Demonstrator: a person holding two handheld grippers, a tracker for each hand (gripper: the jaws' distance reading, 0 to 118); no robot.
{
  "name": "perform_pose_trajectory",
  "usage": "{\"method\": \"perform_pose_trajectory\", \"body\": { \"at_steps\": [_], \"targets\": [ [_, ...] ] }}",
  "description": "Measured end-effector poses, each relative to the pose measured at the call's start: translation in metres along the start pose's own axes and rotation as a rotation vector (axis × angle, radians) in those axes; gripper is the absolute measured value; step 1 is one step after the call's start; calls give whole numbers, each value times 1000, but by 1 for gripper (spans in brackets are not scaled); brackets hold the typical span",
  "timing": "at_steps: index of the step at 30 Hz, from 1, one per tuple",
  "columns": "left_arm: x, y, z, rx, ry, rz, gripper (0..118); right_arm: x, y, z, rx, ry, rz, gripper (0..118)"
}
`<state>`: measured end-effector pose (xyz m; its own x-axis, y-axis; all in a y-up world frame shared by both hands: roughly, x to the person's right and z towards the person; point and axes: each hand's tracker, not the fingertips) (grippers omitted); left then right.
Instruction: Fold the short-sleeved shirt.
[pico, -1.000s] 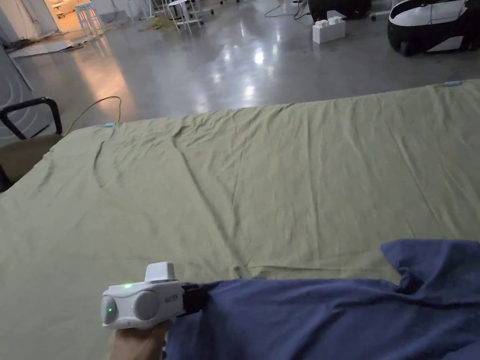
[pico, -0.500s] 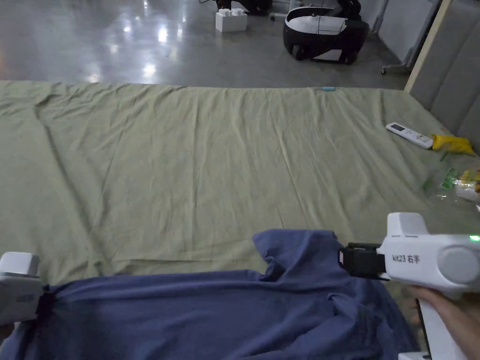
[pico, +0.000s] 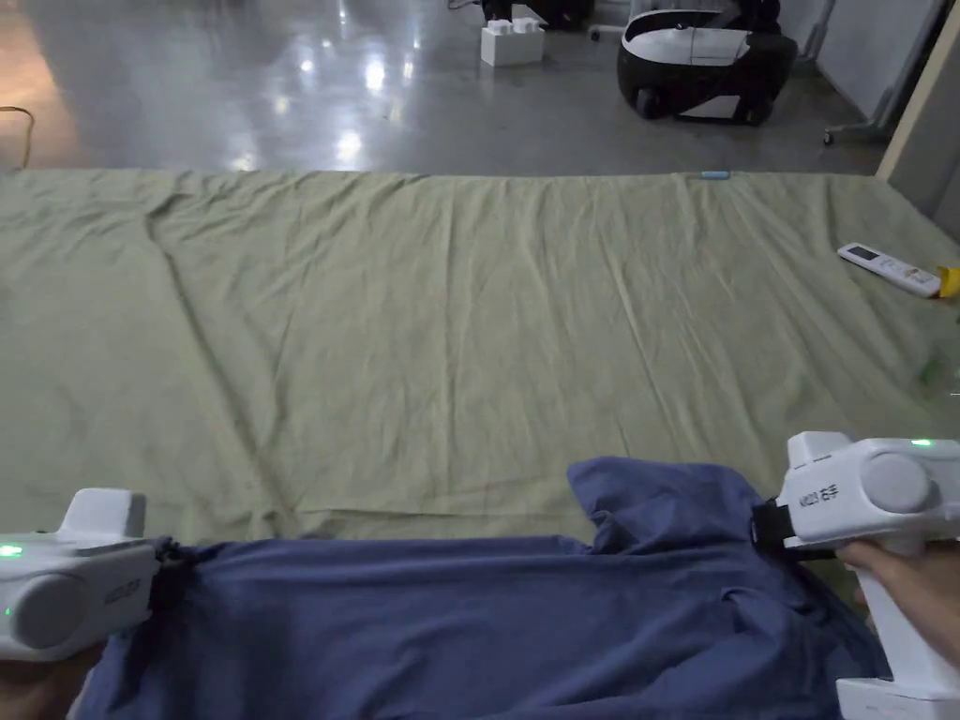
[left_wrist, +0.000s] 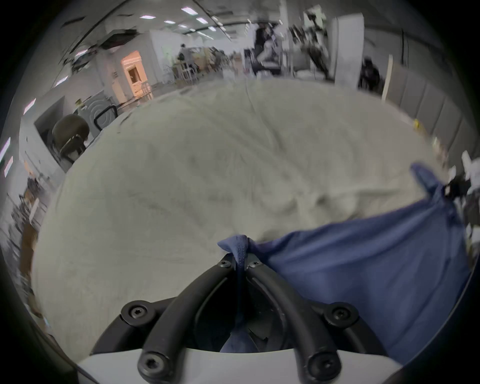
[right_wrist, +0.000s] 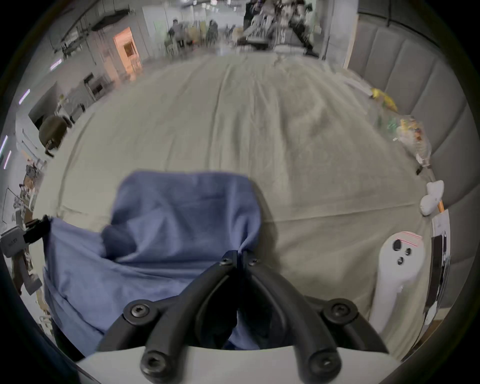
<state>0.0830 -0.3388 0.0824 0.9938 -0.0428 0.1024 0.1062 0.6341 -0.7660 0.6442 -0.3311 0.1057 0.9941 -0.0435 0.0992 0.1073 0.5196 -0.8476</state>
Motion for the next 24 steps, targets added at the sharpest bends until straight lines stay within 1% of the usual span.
{"method": "perform_pose_trajectory", "body": {
  "at_steps": [1, 2, 4, 6, 7, 8, 10, 11, 14, 15, 17, 18, 21, 22, 23, 24],
  "targets": [
    [-5, 1, 16, 49, -24, 35, 5, 1, -4, 15, 44, 16, -21, 3],
    [-11, 0, 39, 79, -76, 47, 5, 4, -12, 36, 78, 57, -29, 3],
    [-27, -15, 89, 160, -139, 71, 5, 1, -35, 84, 153, 85, -29, 3],
    [-38, -38, 132, 189, -200, 99, 5, 4, -68, 124, 205, 106, -40, 3],
    [-42, -51, 148, 208, -208, 105, 5, 5, -82, 138, 226, 108, -44, 3],
    [-44, -70, 164, 204, -203, 100, 5, 7, -103, 154, 214, 116, -32, 3],
    [-52, -107, 188, 206, -204, 144, 5, 10, -143, 177, 256, 101, -61, 3],
    [-55, -123, 195, 203, -226, 155, 5, 14, -157, 179, 240, 108, -61, 3],
    [-52, -167, 198, 176, -205, 147, 5, 20, -203, 184, 199, 83, -88, 3],
    [-50, -178, 194, 142, -191, 144, 5, 23, -211, 177, 171, 66, -111, 3],
    [-50, -197, 186, 128, -198, 147, 5, 26, -228, 170, 147, 64, -127, 3],
    [-51, -203, 182, 91, -200, 164, 5, 27, -235, 167, 146, 56, -141, 3],
    [-53, -214, 171, 81, -183, 182, 6, 27, -241, 155, 128, 50, -142, 3],
    [-54, -214, 167, 73, -175, 185, 8, 26, -242, 152, 125, 47, -137, 3],
    [-54, -216, 163, 77, -170, 184, 16, 27, -241, 148, 122, 47, -132, 8],
    [-53, -216, 163, 78, -168, 178, 31, 26, -242, 146, 132, 33, -118, 23]
  ]
}}
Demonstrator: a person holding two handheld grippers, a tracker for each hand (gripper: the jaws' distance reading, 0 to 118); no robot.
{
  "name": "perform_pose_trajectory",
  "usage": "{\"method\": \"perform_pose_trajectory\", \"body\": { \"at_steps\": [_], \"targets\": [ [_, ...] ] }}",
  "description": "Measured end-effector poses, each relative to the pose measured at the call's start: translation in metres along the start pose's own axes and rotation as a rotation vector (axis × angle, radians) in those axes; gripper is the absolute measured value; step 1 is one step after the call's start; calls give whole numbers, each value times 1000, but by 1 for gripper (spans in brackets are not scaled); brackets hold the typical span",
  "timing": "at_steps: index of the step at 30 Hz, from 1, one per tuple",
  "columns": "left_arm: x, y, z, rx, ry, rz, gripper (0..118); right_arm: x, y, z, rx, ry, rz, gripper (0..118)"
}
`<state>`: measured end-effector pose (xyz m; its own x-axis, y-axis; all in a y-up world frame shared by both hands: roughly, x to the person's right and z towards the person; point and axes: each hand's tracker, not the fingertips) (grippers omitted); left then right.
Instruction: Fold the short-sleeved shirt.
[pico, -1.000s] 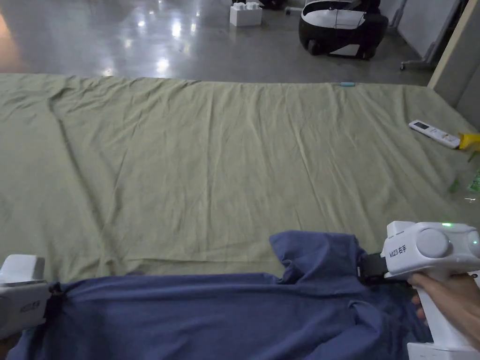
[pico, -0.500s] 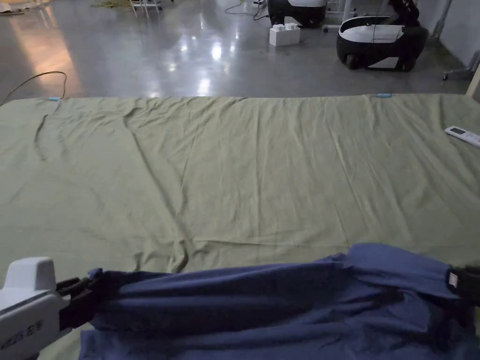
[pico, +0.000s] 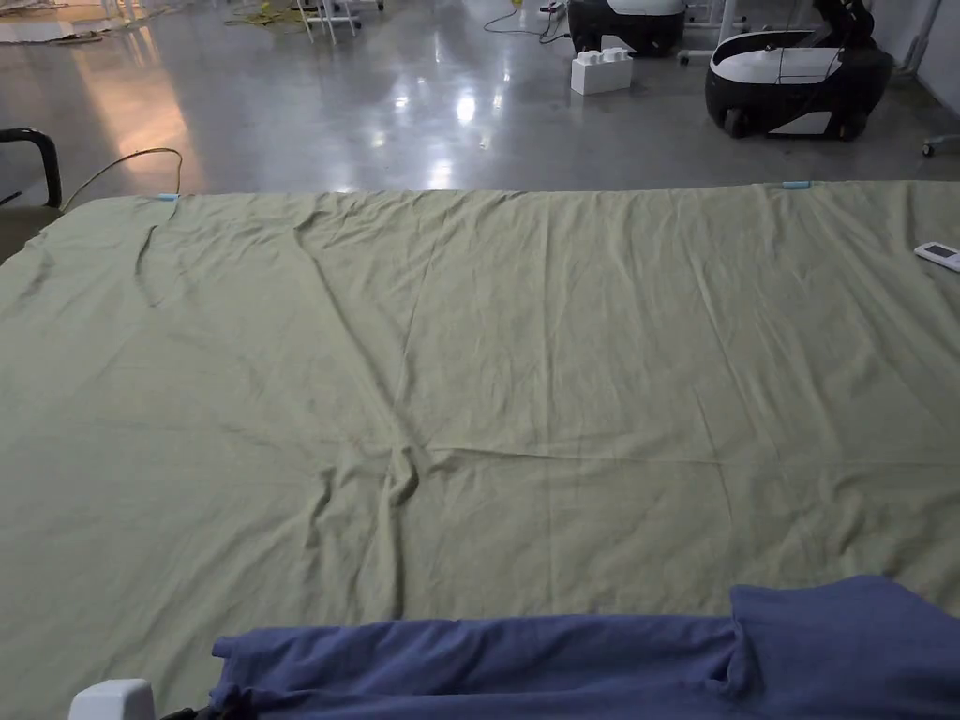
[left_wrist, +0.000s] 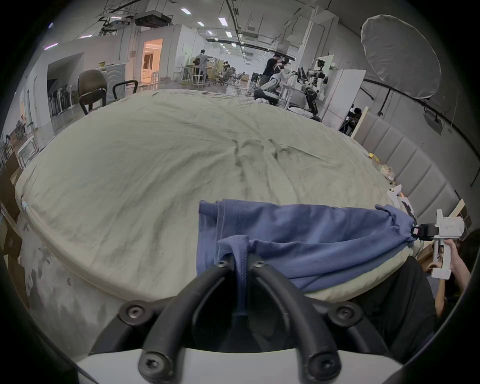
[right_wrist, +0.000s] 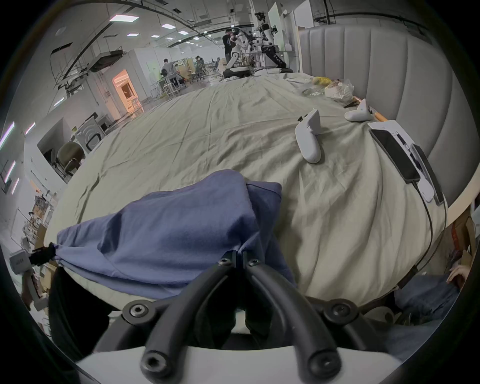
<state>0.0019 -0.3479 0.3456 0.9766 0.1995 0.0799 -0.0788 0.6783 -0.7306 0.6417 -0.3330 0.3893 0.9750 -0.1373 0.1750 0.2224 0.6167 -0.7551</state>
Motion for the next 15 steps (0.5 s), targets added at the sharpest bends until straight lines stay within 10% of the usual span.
{"method": "perform_pose_trajectory", "body": {
  "at_steps": [1, 4, 15],
  "targets": [
    [1, 0, -2, -6, 22, -7, 57, -2, -1, -1, 21, -25, 24, 59],
    [4, 3, 17, 104, 216, -35, 71, -8, -5, 11, 44, -169, 84, 78],
    [95, 41, 183, 730, 209, -195, 95, -97, -7, 136, 575, -4, 88, 78]
  ]
}}
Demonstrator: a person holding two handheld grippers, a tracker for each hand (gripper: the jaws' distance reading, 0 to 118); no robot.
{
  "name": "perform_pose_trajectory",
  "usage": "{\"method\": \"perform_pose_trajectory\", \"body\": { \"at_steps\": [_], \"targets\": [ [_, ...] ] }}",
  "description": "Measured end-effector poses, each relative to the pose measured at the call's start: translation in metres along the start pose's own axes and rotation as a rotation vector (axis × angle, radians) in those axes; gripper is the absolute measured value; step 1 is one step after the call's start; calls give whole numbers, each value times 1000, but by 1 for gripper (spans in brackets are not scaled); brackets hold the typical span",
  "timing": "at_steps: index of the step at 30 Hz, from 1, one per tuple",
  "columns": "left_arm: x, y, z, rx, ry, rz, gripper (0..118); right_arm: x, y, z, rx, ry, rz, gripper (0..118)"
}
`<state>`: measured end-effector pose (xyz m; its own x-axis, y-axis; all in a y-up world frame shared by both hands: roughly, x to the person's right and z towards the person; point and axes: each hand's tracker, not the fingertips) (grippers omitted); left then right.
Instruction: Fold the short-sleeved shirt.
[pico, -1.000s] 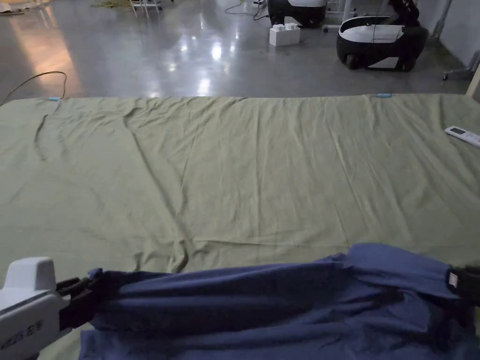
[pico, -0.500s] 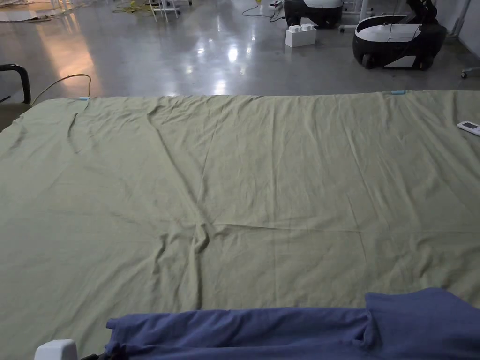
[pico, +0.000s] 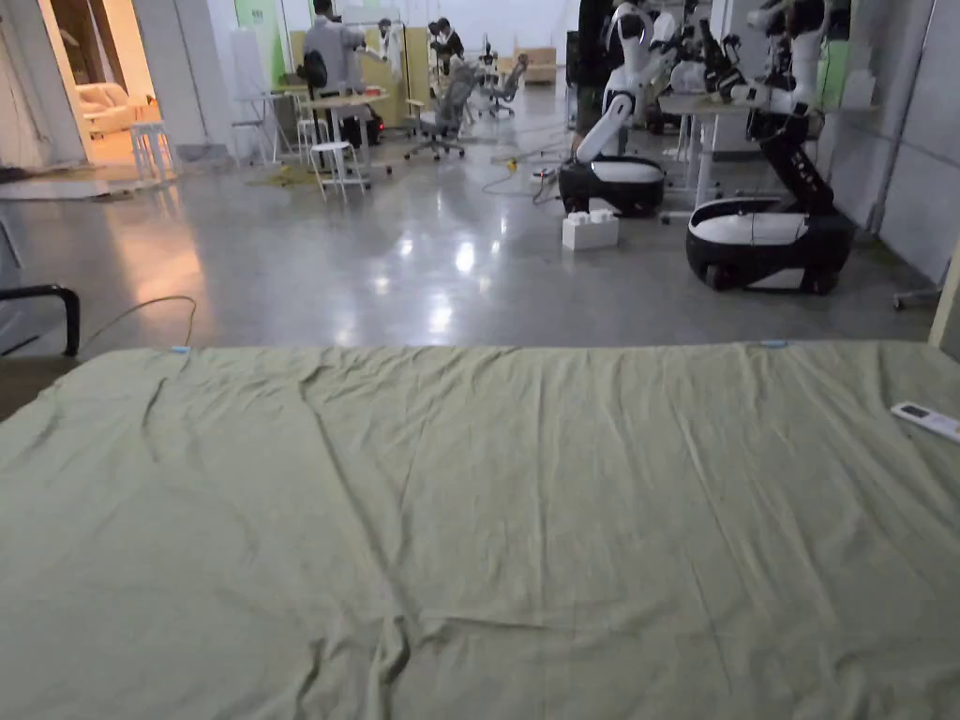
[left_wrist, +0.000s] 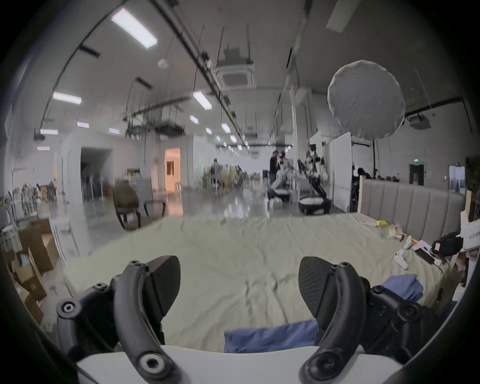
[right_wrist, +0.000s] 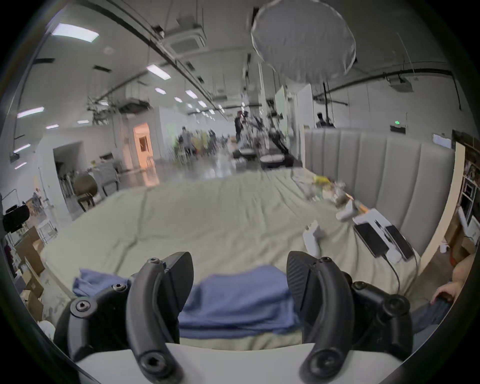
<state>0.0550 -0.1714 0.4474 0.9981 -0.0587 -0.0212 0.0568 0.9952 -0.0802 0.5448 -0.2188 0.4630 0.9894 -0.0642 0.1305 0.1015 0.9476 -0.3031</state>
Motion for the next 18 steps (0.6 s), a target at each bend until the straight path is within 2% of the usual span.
{"method": "perform_pose_trajectory", "body": {
  "at_steps": [1, 4, 6, 8, 9, 11, 12, 14, 15, 16, 17, 18],
  "targets": [
    [9, 4, 3, 20, 34, -11, 95, -6, 3, 1, 21, 12, 3, 78],
    [28, 17, 14, 21, -21, -14, 95, -30, 20, 6, 75, 75, 23, 78],
    [36, 24, 15, 4, -49, -30, 87, -39, 27, 10, 118, 103, 45, 77],
    [45, 25, 18, 5, -59, -63, 61, -49, 33, 17, 155, 112, 73, 66],
    [48, 23, 18, 3, -71, -85, 47, -53, 35, 21, 180, 119, 82, 55],
    [53, 22, 18, -10, -102, -100, 16, -60, 38, 27, 185, 116, 105, 16],
    [55, 21, 18, -13, -100, -98, 4, -66, 43, 32, 198, 115, 125, 9],
    [56, 20, 21, -3, -111, -84, 2, -70, 43, 38, 233, 132, 151, 4],
    [56, 20, 23, 12, -123, -56, 1, -73, 47, 39, 268, 148, 216, 2],
    [54, 22, 22, 7, -147, -27, 1, -72, 42, 36, 169, 160, 150, 2],
    [54, 23, 19, -23, -172, -8, 1, -74, 40, 36, 184, 146, 158, 2],
    [54, 23, 18, -23, -159, -15, 1, -77, 43, 38, 239, 146, 218, 1]
  ]
}}
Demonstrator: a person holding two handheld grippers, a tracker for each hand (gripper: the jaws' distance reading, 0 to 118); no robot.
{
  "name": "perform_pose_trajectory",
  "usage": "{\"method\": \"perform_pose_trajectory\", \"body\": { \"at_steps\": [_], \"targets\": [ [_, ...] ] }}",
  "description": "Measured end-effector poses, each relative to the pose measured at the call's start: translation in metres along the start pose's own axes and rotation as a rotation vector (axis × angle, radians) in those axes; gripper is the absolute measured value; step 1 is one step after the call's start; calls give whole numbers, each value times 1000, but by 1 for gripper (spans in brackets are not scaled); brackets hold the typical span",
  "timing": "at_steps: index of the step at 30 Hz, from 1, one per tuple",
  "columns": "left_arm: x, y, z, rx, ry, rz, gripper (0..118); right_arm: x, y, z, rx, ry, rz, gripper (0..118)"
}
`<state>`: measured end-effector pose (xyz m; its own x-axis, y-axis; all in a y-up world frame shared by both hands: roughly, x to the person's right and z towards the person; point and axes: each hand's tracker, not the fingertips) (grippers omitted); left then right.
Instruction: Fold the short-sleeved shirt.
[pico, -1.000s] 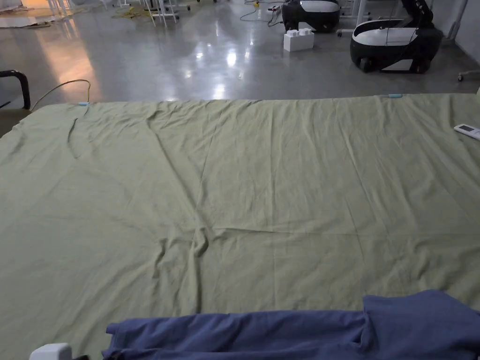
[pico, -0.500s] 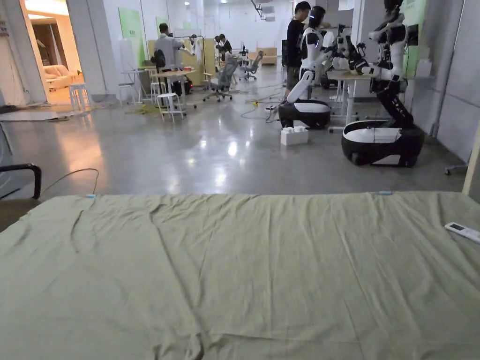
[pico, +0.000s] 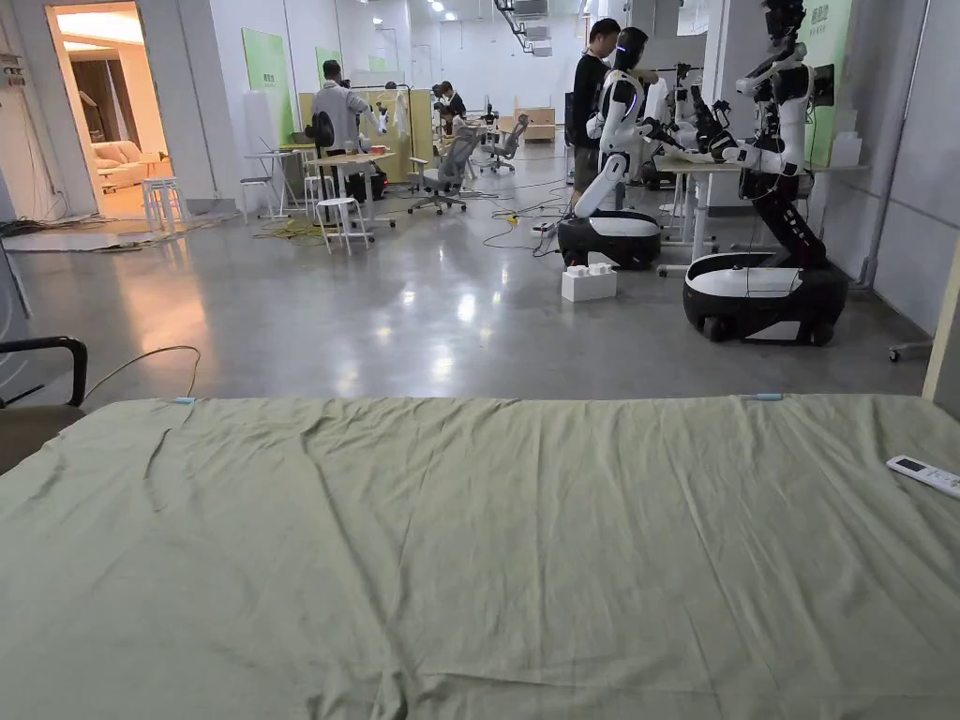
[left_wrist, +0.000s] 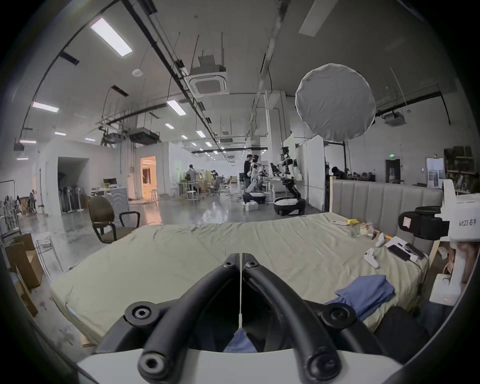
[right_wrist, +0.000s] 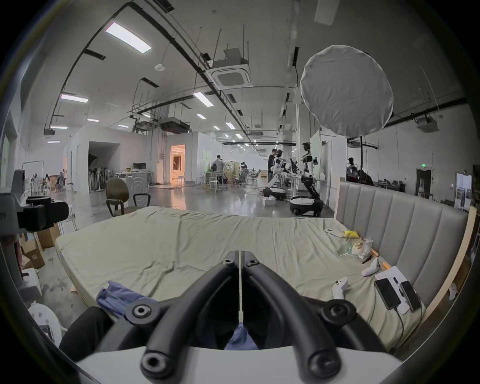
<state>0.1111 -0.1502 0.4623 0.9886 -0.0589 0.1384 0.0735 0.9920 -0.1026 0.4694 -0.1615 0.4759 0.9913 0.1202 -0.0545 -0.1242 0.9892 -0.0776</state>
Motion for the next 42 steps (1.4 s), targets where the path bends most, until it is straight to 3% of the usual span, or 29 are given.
{"method": "perform_pose_trajectory", "body": {
  "at_steps": [2, 3, 5, 11, 14, 15, 17, 19, 20, 22, 24, 26, 31, 37, 38, 39, 40, 41, 42],
  "targets": [
    [0, -1, -1, -9, -8, -15, 1, 1, -6, -2, -61, 5, -72, 0],
    [1, 0, -2, -17, -5, -22, 1, 1, -3, -2, -29, 5, -42, 0],
    [-2, 2, -3, -24, -17, -20, 1, 1, -5, -2, -47, 9, -76, 0],
    [-10, 0, -10, -43, -36, 19, 1, 3, -8, -5, -49, -3, -75, 0],
    [-32, -6, -22, -124, -67, 124, 4, 5, -13, -7, -62, -4, -95, 0],
    [-43, -13, -26, -142, -41, 199, 12, 6, -17, -8, -73, -1, -101, 0],
    [-69, -27, -34, -148, -22, 325, 59, 10, -25, -12, -108, 17, -128, 0],
    [-96, -48, -56, -254, -106, 392, 96, 14, -36, -17, -203, 36, -211, 0],
    [-109, -63, -69, -301, -165, 405, 98, 15, -39, -18, -192, 42, -224, 0],
    [-127, -92, -87, -324, -228, 423, 98, 17, -45, -21, -218, 53, -265, 0],
    [-145, -126, -113, -444, -184, 485, 98, 17, -48, -22, -226, 49, -274, 0],
    [-162, -157, -135, -504, -236, 572, 98, 18, -53, -20, -237, 53, -282, 0],
    [-183, -215, -177, -638, -198, 783, 98, 17, -56, -16, -273, 48, -298, 0],
    [-183, -240, -203, -649, -383, 1037, 86, 18, -56, -11, -297, 37, -314, 0],
    [-180, -240, -210, -692, -394, 1046, 78, 18, -55, -12, -301, 40, -315, 0],
    [-175, -236, -213, -726, -350, 1016, 59, 18, -55, -12, -306, 40, -314, 0],
    [-171, -236, -218, -763, -331, 986, 17, 18, -55, -12, -308, 39, -310, 0],
    [-167, -237, -223, -813, -297, 964, 8, 17, -55, -12, -311, 37, -304, 0],
    [-166, -235, -223, -808, -289, 959, 8, 18, -54, -11, -313, 34, -301, 0]
  ]
}}
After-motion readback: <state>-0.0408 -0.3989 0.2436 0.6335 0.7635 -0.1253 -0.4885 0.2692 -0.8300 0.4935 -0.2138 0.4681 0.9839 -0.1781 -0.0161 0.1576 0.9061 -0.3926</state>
